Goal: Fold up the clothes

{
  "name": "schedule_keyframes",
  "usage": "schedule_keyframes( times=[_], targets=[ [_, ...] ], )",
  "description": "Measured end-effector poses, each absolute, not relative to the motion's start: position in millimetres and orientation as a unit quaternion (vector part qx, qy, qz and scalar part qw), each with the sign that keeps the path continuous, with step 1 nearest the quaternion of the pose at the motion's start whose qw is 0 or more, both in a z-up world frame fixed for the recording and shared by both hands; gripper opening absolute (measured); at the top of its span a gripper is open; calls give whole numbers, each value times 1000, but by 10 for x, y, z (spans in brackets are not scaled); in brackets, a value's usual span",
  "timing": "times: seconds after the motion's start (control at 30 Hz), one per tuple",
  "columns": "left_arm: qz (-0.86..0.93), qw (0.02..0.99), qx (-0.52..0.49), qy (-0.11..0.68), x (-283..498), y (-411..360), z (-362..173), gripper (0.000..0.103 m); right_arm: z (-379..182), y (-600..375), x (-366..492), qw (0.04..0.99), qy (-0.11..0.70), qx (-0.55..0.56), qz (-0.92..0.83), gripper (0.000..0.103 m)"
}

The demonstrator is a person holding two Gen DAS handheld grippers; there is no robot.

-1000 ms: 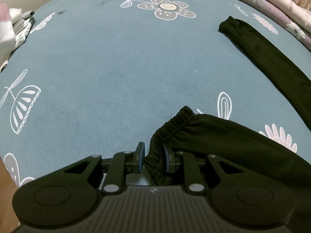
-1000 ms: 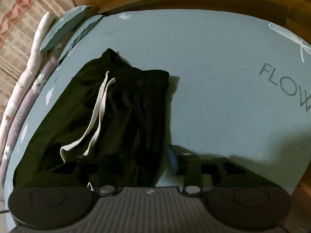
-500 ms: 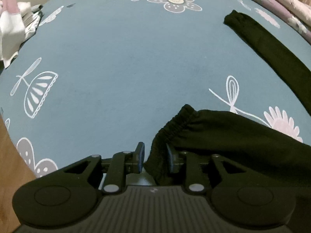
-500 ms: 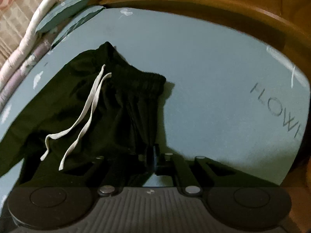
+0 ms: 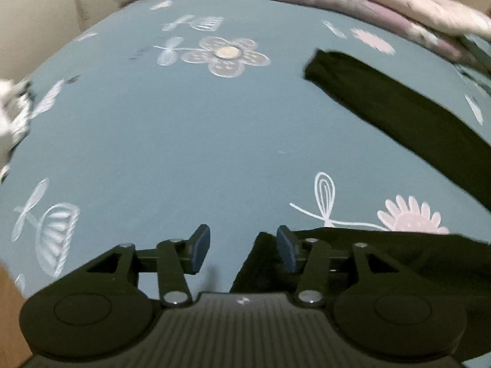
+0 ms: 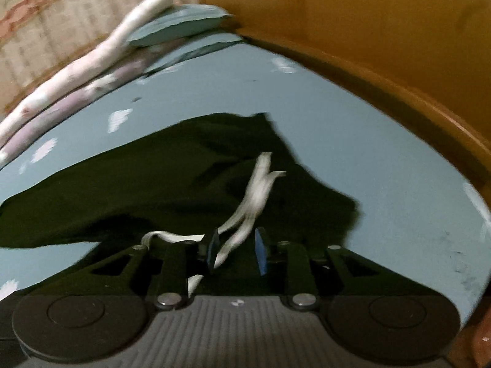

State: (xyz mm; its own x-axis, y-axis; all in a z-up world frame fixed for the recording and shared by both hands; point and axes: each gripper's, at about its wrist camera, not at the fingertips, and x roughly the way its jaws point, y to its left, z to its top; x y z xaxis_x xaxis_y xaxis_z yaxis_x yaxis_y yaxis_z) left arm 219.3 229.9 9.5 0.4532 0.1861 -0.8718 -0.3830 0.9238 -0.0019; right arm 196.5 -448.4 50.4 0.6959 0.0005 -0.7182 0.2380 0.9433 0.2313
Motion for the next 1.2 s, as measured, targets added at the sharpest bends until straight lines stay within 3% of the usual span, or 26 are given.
schedule_keyframes(
  times=[0.33,0.37,0.4,0.47,0.5,0.83,1.13,1.2],
  targets=[
    [86,846,-88,519,2296,2237,-428,46,569,-4053,2085,906,403,132,-15,39],
    [83,848,-90,516,2286,2232,-433,38,571,-4026,2098,906,404,130,-14,40],
    [82,851,-93,511,2270,2229,-420,22,571,-4001,2114,906,404,128,-12,41],
    [81,856,-99,502,2237,2223,-394,18,569,-3950,2139,906,405,126,-8,41],
    [85,857,-105,497,2224,2241,-374,10,569,-3926,2155,906,405,125,-6,41],
    [145,868,-178,441,2117,2510,-144,10,538,-3798,2223,904,412,115,4,41],
    [172,850,-168,468,2108,2566,-260,11,423,-3803,2185,896,429,111,6,47],
    [178,846,-165,475,2107,2577,-288,17,404,-3767,2176,896,433,100,18,48]
  ],
)
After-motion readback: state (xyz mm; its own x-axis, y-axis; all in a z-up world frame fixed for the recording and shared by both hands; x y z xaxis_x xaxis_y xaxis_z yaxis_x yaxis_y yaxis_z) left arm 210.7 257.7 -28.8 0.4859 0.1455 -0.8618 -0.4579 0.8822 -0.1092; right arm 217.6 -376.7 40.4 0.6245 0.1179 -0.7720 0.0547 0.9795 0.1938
